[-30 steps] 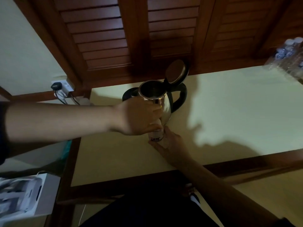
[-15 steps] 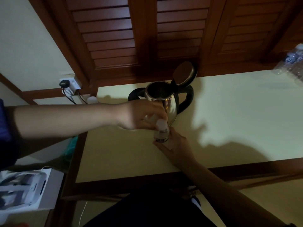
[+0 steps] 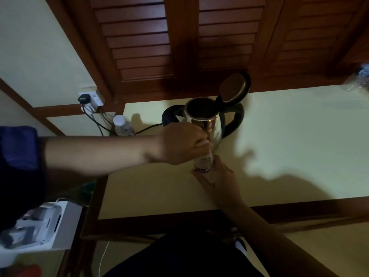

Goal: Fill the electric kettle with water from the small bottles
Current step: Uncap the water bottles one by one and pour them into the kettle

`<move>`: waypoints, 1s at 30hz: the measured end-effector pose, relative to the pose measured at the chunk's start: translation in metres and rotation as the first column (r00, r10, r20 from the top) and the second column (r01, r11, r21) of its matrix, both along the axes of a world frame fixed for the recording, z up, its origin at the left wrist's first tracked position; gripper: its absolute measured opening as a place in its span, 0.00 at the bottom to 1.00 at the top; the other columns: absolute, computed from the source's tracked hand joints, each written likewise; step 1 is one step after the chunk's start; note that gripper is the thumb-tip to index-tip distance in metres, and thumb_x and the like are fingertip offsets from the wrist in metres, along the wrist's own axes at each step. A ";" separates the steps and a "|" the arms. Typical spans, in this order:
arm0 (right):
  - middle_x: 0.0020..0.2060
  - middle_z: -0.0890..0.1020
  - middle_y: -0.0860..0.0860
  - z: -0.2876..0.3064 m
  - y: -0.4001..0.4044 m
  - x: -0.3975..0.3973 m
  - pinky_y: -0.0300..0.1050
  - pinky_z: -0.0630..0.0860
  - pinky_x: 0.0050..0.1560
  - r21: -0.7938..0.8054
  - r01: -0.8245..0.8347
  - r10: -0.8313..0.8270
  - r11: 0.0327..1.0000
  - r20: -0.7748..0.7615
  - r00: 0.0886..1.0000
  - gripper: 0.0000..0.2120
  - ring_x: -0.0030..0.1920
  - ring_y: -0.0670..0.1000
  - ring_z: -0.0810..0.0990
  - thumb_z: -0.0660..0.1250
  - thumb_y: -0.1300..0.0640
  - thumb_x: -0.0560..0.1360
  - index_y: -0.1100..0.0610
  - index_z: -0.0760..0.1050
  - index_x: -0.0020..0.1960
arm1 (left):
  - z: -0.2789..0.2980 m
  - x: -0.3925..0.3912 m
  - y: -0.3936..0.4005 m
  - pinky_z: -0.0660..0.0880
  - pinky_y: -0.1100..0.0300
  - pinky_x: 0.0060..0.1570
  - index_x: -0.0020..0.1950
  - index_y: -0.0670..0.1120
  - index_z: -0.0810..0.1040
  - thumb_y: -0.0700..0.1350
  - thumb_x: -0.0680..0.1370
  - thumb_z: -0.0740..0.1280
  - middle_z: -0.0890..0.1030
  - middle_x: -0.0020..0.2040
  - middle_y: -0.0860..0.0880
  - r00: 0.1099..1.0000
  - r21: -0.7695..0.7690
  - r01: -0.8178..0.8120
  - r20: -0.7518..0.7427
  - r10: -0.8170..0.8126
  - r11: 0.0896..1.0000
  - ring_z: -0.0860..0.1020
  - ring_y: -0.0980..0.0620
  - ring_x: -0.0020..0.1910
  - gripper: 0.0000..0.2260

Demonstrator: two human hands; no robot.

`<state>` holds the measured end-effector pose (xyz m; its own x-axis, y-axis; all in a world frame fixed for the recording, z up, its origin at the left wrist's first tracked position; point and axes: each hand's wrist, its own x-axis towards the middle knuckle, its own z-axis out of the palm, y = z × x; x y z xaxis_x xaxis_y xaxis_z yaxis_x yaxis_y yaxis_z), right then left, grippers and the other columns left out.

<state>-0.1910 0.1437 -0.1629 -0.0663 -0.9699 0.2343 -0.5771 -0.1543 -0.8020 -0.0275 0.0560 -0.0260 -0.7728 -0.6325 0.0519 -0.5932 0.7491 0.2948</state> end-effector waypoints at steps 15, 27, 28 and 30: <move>0.58 0.82 0.48 0.011 0.006 -0.028 0.42 0.81 0.53 0.039 0.027 -0.028 0.999 0.018 0.999 0.27 0.56 0.47 0.82 0.77 0.42 0.73 0.53 0.76 0.66 | -0.107 0.039 0.018 0.75 0.50 0.55 0.71 0.49 0.69 0.74 0.76 0.59 0.74 0.65 0.48 0.862 0.055 -0.281 0.454 0.227 0.958 0.77 0.45 0.61 0.35; 0.53 0.81 0.37 0.108 -0.001 -0.038 0.51 0.84 0.49 0.013 0.070 -0.066 0.997 -0.190 0.980 0.33 0.52 0.45 0.84 0.77 0.39 0.72 0.41 0.63 0.70 | -0.097 0.026 -0.010 0.78 0.54 0.63 0.75 0.55 0.67 0.55 0.70 0.81 0.73 0.69 0.60 0.412 0.563 -0.367 -0.616 0.672 0.741 0.74 0.62 0.66 0.37; 0.51 0.80 0.38 0.111 -0.004 -0.038 0.51 0.84 0.46 -0.005 0.083 -0.082 0.996 -0.249 0.965 0.33 0.50 0.47 0.85 0.76 0.38 0.72 0.41 0.64 0.70 | -0.096 0.019 -0.011 0.77 0.56 0.63 0.73 0.57 0.69 0.54 0.70 0.81 0.75 0.67 0.62 0.396 0.595 -0.324 -0.621 0.676 0.736 0.75 0.64 0.65 0.35; 0.48 0.81 0.39 0.116 -0.010 -0.039 0.50 0.83 0.43 -0.037 0.109 -0.115 0.993 -0.358 0.926 0.31 0.46 0.50 0.85 0.75 0.36 0.73 0.42 0.64 0.69 | -0.091 0.006 -0.010 0.77 0.66 0.57 0.67 0.60 0.73 0.50 0.71 0.81 0.79 0.60 0.63 0.366 0.604 -0.279 -0.652 0.664 0.746 0.77 0.66 0.60 0.29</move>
<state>-0.2296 0.1333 -0.0468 -0.0828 -0.9571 0.2778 -0.8404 -0.0827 -0.5356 -0.0218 0.0458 -0.1174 -0.0602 -0.9875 0.1455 -0.1644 0.1536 0.9744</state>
